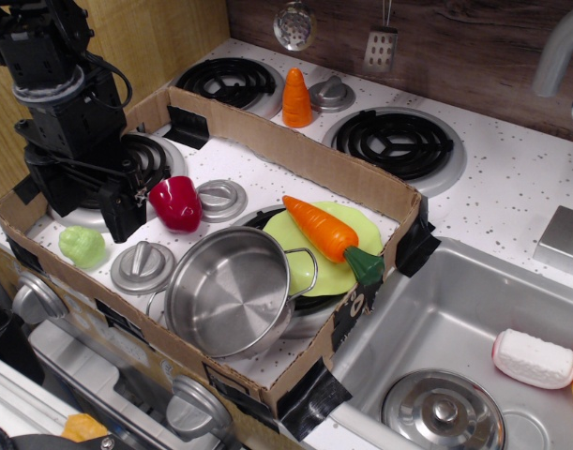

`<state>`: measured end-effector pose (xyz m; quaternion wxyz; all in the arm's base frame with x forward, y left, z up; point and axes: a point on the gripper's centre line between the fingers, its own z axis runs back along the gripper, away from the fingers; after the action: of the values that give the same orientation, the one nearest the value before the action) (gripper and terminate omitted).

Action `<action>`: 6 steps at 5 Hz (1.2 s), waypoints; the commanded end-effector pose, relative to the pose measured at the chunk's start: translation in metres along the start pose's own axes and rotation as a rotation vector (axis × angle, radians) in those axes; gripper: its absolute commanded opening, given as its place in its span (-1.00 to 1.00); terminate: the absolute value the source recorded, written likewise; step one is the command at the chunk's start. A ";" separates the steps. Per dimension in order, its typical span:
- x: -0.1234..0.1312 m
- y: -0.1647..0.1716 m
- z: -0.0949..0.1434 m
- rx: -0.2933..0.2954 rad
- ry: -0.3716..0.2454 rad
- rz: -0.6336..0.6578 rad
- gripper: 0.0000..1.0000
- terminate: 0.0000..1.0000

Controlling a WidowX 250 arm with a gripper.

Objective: Take carrot off plate

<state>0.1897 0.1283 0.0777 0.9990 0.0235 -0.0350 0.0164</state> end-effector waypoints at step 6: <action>0.087 -0.069 0.050 0.215 -0.003 0.624 1.00 -1.00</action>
<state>0.2680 0.0512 0.1183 0.9363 0.1178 -0.0221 0.3302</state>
